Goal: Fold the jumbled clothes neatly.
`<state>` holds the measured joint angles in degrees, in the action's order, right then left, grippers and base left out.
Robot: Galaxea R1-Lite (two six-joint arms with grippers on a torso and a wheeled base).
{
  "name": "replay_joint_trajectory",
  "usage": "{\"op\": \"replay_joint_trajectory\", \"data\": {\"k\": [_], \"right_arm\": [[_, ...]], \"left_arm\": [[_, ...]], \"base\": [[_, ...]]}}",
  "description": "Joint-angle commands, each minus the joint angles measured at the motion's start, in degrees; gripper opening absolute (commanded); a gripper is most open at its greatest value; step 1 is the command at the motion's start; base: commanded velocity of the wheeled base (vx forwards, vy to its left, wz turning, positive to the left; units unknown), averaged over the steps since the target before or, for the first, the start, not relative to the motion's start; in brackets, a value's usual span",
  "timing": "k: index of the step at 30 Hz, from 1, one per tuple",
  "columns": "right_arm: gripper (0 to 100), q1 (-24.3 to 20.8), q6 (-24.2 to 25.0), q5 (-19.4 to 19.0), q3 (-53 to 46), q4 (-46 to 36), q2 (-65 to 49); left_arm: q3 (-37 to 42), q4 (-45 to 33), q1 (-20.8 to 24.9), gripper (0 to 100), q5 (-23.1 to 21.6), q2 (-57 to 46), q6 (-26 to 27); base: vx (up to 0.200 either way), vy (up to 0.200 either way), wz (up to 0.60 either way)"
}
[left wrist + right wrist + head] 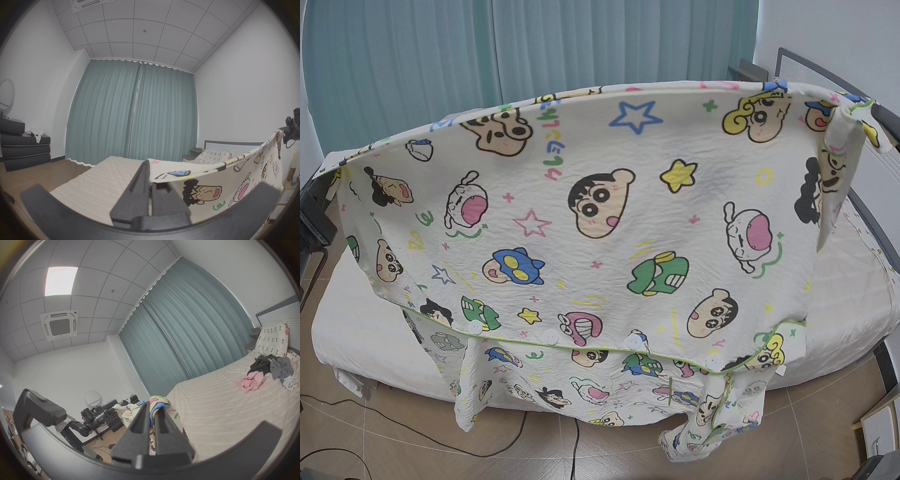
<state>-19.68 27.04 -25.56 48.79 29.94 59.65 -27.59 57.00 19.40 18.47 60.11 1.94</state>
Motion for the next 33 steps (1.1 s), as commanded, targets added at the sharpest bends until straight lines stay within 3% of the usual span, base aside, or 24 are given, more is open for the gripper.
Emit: {"op": "replay_joint_trajectory", "data": {"k": [1,5,10,14,15,21,27,33], "right_arm": [[0,5.00,-0.14,-1.24,1.14,0.38,5.74],[0,8.78,-2.17,-1.16,2.37,0.38,10.05],[0,11.15,-2.87,1.75,2.72,0.38,13.92],[0,11.33,-3.22,2.71,2.72,0.47,14.97],[0,11.33,-4.36,3.77,2.10,0.56,16.11],[0,11.06,-7.26,6.58,2.72,0.73,19.45],[0,11.50,-7.88,7.02,4.47,5.48,28.07],[0,11.59,-7.97,8.07,4.83,9.43,34.48]], "left_arm": [[-0.54,-0.49,0.03,0,0.34,2.55,0.08],[-0.71,-0.93,0.03,0,0.08,4.40,-0.09],[-3.09,-1.37,-0.15,0,0.16,11.69,-0.27],[-4.58,-1.37,-0.85,0,0.16,14.77,-0.27],[-7.48,-1.37,-1.73,0,0.08,20.31,-0.44],[-13.55,-1.37,-3.40,0,-0.01,30.06,-1.24],[-24.36,-1.37,-4.63,0,0.16,41.84,-1.85],[-28.22,-1.37,-4.72,0,0.25,48.35,-1.85]], "base": [[0.000,0.000,0.00],[0.000,0.000,0.00],[0.120,0.000,0.00],[0.200,0.000,0.00],[0.200,0.000,0.00],[0.200,0.000,0.00],[0.200,0.000,0.00],[0.200,0.000,0.00]]}}
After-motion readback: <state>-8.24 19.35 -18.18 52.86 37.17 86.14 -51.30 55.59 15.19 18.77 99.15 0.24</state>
